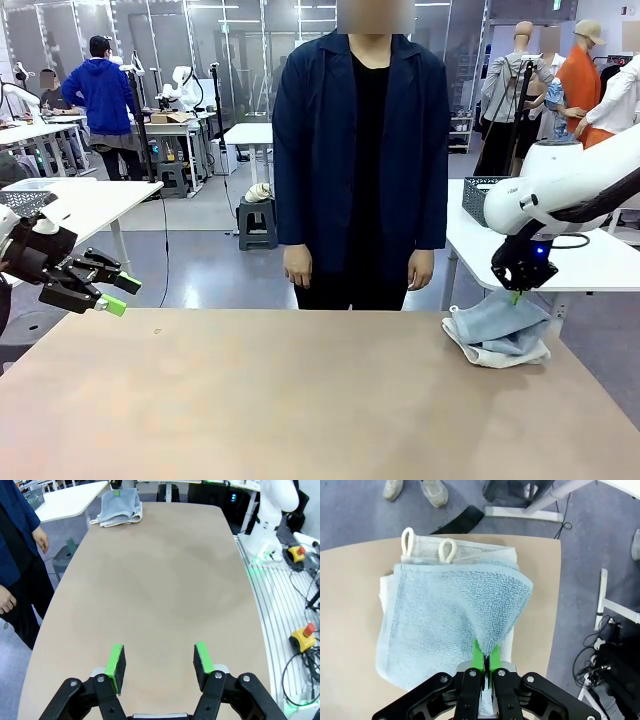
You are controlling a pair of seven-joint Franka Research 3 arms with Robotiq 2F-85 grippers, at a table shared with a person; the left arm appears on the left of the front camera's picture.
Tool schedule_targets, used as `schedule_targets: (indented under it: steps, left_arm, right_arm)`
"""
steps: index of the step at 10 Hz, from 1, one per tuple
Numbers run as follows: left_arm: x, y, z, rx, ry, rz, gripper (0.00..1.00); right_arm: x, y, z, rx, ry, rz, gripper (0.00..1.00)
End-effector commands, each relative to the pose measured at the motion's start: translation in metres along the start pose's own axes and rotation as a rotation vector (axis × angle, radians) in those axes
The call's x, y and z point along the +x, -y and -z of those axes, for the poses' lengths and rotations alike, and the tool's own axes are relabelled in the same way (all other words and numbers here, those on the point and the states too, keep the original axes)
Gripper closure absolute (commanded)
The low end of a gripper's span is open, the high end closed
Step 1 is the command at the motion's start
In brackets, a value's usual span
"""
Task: Fold the towels and place them in the basket.
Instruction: Stack the folded Towel with hook on the right side of the table.
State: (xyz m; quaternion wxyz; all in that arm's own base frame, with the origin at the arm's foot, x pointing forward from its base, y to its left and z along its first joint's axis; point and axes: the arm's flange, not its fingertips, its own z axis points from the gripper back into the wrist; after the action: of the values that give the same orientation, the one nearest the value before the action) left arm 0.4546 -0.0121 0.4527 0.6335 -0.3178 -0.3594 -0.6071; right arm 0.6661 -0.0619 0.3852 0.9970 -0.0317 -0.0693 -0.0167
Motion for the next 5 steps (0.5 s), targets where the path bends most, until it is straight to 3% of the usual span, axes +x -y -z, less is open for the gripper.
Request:
schedule_targets:
  steps: [1, 3, 4, 5]
  left_arm:
    - [0.001, 0.0, -0.002, -0.007, 0.003, 0.009, 0.3]
    - [0.001, 0.0, -0.002, -0.007, 0.003, 0.009, 0.3]
    - [0.001, 0.0, -0.002, -0.007, 0.003, 0.009, 0.3]
    - [0.001, 0.0, -0.002, -0.007, 0.003, 0.009, 0.3]
  right_arm:
    - [0.01, 0.01, 0.005, 0.025, -0.032, -0.026, 0.95]
    - [0.014, 0.024, 0.013, 0.015, -0.046, -0.046, 0.95]
    - [0.016, 0.029, 0.018, 0.017, -0.051, -0.051, 0.81]
    - [0.017, 0.031, 0.021, 0.029, -0.051, -0.072, 0.75]
